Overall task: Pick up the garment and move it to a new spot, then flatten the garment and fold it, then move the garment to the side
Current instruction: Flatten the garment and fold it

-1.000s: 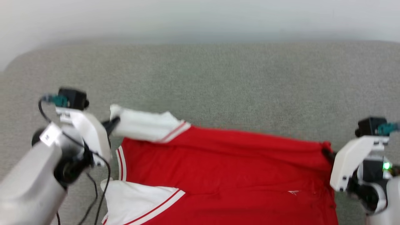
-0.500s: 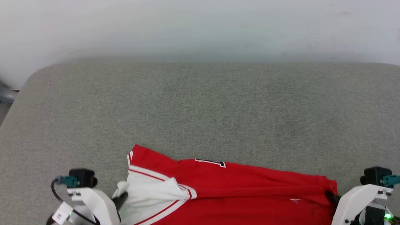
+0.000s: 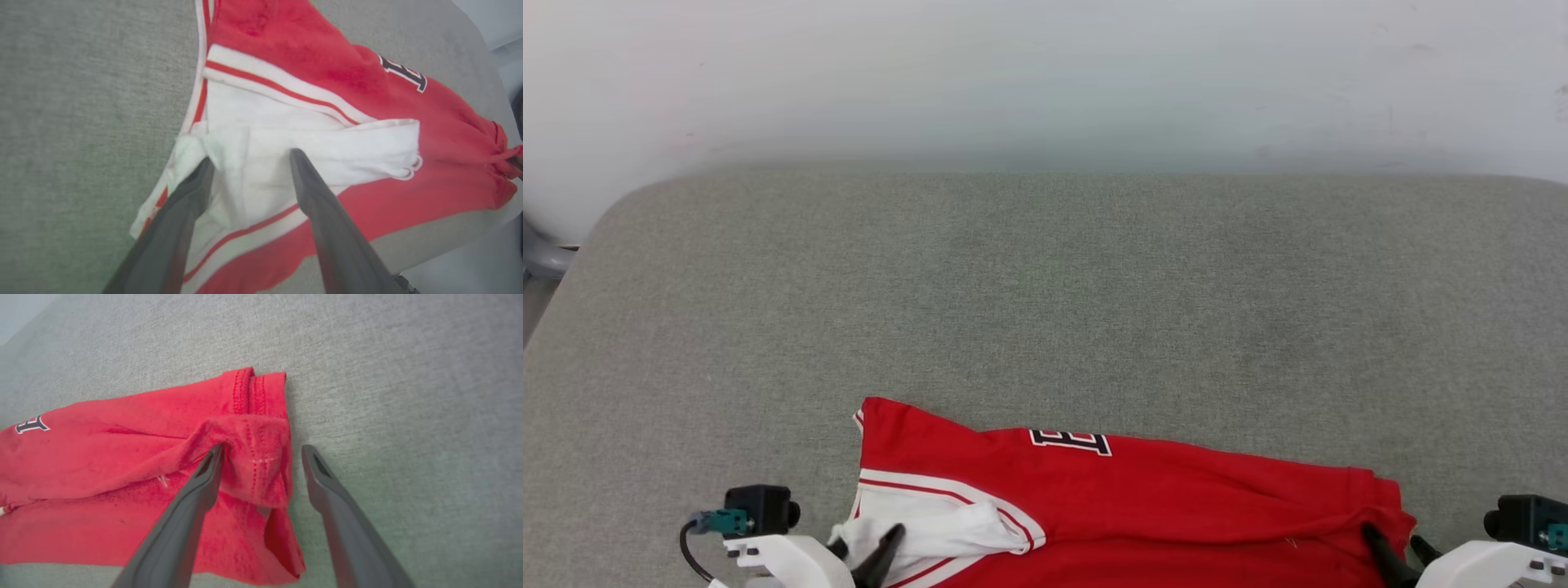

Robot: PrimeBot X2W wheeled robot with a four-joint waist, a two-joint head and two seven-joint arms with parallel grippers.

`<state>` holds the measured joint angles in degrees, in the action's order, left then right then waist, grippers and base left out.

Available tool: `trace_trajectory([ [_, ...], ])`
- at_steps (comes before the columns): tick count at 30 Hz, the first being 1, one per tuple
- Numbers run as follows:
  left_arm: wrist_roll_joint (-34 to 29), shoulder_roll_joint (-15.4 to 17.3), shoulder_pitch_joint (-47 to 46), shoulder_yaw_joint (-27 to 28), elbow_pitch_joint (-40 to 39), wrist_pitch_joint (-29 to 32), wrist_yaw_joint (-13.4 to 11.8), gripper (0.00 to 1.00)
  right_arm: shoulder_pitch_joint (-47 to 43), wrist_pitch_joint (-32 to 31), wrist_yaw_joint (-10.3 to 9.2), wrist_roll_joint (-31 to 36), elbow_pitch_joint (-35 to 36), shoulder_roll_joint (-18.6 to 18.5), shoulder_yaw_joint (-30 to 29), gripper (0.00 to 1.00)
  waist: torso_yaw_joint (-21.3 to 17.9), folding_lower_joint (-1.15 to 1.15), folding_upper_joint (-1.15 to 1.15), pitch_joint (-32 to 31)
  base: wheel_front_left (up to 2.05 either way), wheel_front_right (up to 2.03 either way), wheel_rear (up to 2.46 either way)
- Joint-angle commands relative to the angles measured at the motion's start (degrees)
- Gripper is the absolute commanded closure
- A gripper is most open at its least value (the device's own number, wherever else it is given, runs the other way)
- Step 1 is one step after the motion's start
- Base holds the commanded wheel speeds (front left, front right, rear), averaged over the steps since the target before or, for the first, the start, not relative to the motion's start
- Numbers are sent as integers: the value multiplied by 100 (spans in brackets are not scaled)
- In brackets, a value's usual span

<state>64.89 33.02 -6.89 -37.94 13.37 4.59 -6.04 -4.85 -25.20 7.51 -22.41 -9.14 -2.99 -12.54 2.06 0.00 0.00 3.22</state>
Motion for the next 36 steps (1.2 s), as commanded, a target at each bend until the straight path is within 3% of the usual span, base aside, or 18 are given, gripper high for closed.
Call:
trace_trajectory([
  [1, -81, -13, -70, 48, 18, -120, 19, 0, -80, 51, -5, -41, 75, 15, 5, 0, -10, 0, 0, -16, 0, 0, 0],
  [7, -511, -35, -174, 215, -287, -894, -194, 0, -234, -104, -5, -49, 636, 15, -138, 0, -56, 0, 0, -93, 0, 0, 0],
  [13, -949, 7, -253, 352, -718, -1493, -528, 0, -89, -922, -5, 89, 1086, 13, -585, 0, -45, 0, 0, -134, 0, 0, 0],
  [22, -1690, 24, -274, 667, -1440, -1912, -1172, 0, 279, -1980, -5, 228, 1096, -79, -803, 0, 216, 0, 0, 101, 0, 0, 0],
  [28, -2086, -12, -240, 791, -1912, -1960, -1345, 0, 339, -2162, -5, 210, 832, -33, -702, 0, 436, 0, 0, 290, 0, 0, 0],
  [36, -2353, -135, -175, 922, -2119, -1982, -1332, 0, 187, -2326, -4, -32, 290, 34, -339, 0, 543, 0, 0, 471, 0, 0, 0],
])
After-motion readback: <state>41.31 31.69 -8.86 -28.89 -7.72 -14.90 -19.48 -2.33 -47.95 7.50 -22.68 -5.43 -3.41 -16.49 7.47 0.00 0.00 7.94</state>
